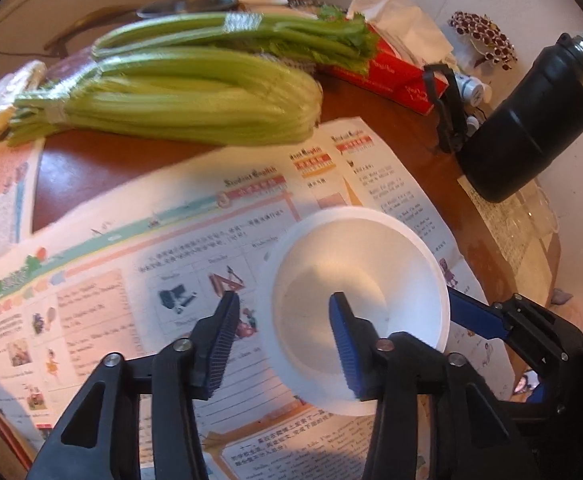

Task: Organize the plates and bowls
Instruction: 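Lift the second paper bowl with the left tool and lower it into the pot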

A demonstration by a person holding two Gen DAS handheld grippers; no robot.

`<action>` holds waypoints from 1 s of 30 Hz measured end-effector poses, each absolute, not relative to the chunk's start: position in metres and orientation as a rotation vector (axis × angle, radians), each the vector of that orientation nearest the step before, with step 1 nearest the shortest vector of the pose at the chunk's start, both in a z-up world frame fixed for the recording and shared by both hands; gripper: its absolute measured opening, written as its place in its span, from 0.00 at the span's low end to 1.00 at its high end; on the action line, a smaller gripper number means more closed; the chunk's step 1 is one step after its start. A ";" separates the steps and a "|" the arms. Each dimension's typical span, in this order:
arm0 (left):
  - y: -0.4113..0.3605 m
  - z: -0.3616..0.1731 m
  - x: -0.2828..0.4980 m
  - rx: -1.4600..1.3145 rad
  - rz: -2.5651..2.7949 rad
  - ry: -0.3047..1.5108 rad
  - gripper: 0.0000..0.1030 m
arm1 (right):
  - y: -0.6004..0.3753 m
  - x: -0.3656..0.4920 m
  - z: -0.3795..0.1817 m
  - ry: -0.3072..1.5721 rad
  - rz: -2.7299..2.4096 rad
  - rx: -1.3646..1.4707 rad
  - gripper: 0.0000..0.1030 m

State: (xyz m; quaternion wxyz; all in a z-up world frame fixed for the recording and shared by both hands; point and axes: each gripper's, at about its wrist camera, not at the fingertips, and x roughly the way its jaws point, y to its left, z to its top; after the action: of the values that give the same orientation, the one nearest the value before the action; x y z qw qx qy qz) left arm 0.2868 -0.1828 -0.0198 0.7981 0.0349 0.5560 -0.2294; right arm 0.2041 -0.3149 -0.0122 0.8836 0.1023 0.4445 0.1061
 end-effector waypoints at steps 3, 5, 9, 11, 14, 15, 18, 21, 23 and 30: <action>-0.184 -0.027 0.287 0.061 -0.512 1.221 0.29 | -0.311 0.206 -0.015 0.932 0.233 0.209 0.44; -0.183 -0.028 0.286 0.055 -0.512 1.222 0.29 | -0.308 0.206 -0.016 0.935 0.230 0.196 0.44; -0.177 -0.024 0.284 0.042 -0.508 1.216 0.29 | -0.304 0.205 -0.012 0.929 0.233 0.187 0.44; -0.174 -0.019 0.281 0.040 -0.510 1.205 0.29 | -0.302 0.203 -0.009 0.924 0.235 0.181 0.44; -0.170 -0.011 0.277 0.034 -0.512 1.189 0.29 | -0.299 0.200 -0.003 0.913 0.242 0.173 0.44; -0.169 -0.009 0.275 0.032 -0.514 1.182 0.29 | -0.298 0.198 -0.001 0.907 0.243 0.172 0.44; -0.165 0.001 0.268 0.032 -0.522 1.160 0.29 | -0.296 0.194 0.006 0.893 0.245 0.167 0.44; -0.159 0.010 0.260 0.025 -0.529 1.138 0.29 | -0.293 0.189 0.014 0.879 0.250 0.162 0.44; -0.154 0.018 0.253 0.021 -0.531 1.119 0.29 | -0.291 0.185 0.020 0.868 0.253 0.161 0.44; -0.139 0.035 0.235 0.009 -0.516 1.070 0.29 | -0.278 0.169 0.038 0.828 0.274 0.136 0.44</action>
State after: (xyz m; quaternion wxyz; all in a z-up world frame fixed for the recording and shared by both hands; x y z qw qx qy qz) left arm 0.2352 -0.1389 0.0351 0.8287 0.0041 0.5041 -0.2430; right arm 0.1688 -0.2785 0.0376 0.9041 0.0659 0.4008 0.1327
